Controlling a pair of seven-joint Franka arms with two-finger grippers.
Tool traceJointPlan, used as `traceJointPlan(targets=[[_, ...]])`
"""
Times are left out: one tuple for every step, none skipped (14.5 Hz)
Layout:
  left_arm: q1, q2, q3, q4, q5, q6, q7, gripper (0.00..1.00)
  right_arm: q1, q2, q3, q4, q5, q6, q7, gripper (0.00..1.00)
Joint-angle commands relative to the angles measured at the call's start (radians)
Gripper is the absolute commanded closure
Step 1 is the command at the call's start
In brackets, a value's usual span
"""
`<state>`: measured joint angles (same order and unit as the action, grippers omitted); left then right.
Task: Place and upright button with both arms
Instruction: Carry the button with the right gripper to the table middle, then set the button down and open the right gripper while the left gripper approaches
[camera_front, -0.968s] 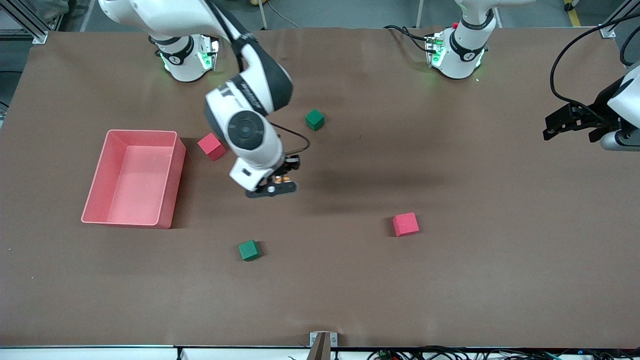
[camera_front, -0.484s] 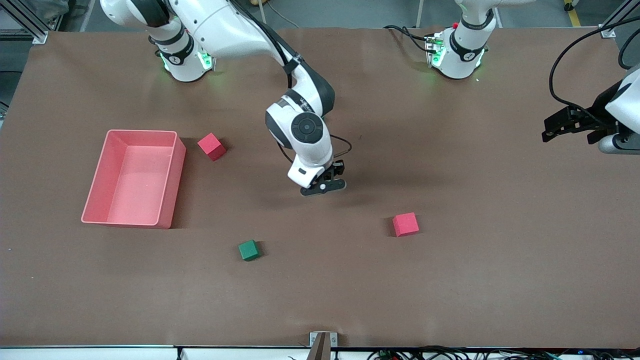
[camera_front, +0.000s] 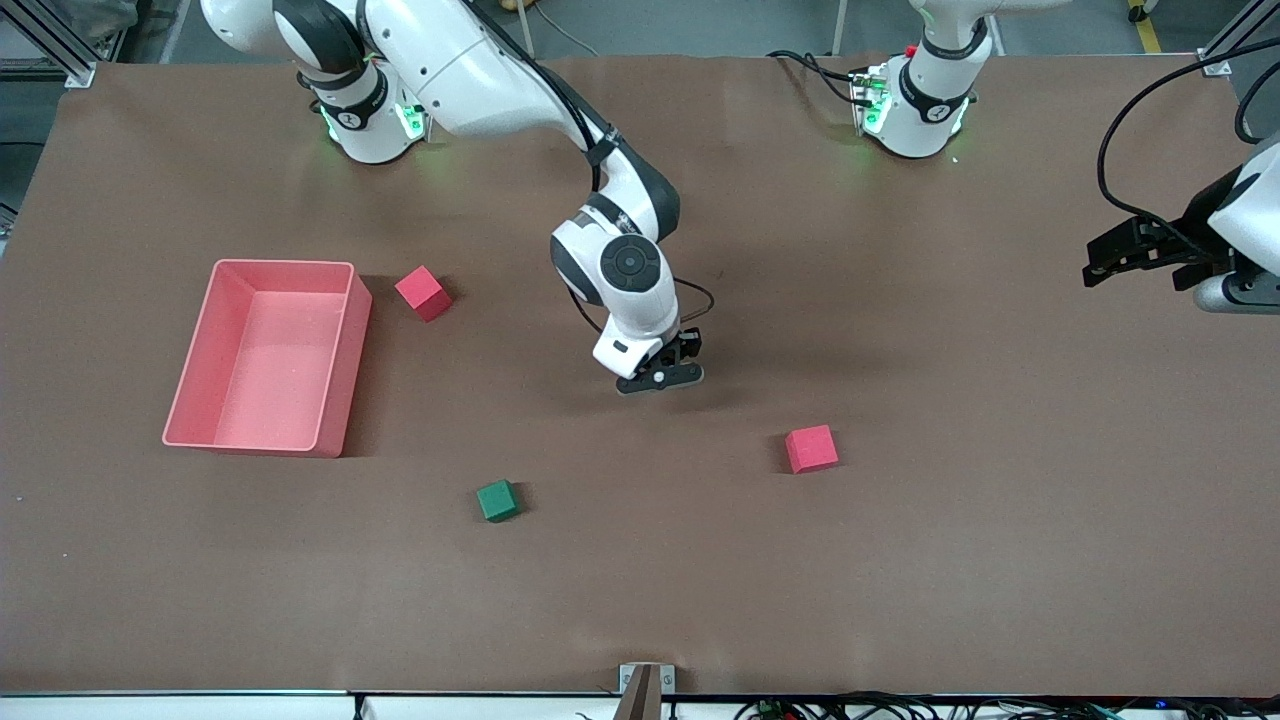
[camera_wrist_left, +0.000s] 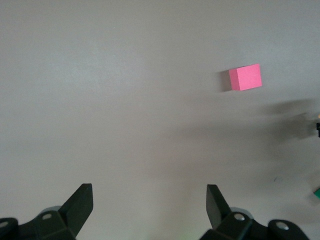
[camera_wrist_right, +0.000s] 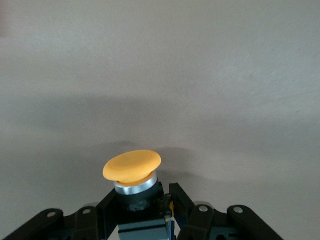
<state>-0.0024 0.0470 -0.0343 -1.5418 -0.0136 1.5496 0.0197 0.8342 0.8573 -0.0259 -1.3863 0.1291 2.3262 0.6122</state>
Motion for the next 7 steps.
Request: traceJointPlan(targets=[[0.001,0.005,-0.004,0.005,0.015,0.007,-0.006,0.0,0.019,0.028,-0.012,0.026,0.014,0.018,0.038,0.77],[0.001,0.007,-0.004,0.005,0.015,0.009,-0.006,0.0,0.019,0.028,-0.012,0.026,0.014,0.018,0.04,0.59],[0.001,0.007,-0.004,0.005,0.015,0.009,-0.006,0.0,0.019,0.028,-0.012,0.024,0.014,0.019,0.041,0.42],[0.001,0.007,-0.004,0.005,0.015,0.009,-0.006,0.0,0.019,0.028,-0.012,0.024,0.012,0.019,0.043,0.0],[-0.001,0.01,-0.004,0.005,0.015,0.009,-0.006,0.0,0.017,0.025,-0.012,0.024,0.014,0.019,0.043,0.0],[0.001,0.011,-0.004,0.005,0.015,0.01,-0.006,0.0,0.013,0.016,-0.015,0.024,0.012,0.015,0.041,0.0],[0.001,0.011,-0.004,0.005,0.015,0.01,-0.006,0.0,0.008,-0.001,-0.015,0.024,0.014,0.01,0.041,0.0]])
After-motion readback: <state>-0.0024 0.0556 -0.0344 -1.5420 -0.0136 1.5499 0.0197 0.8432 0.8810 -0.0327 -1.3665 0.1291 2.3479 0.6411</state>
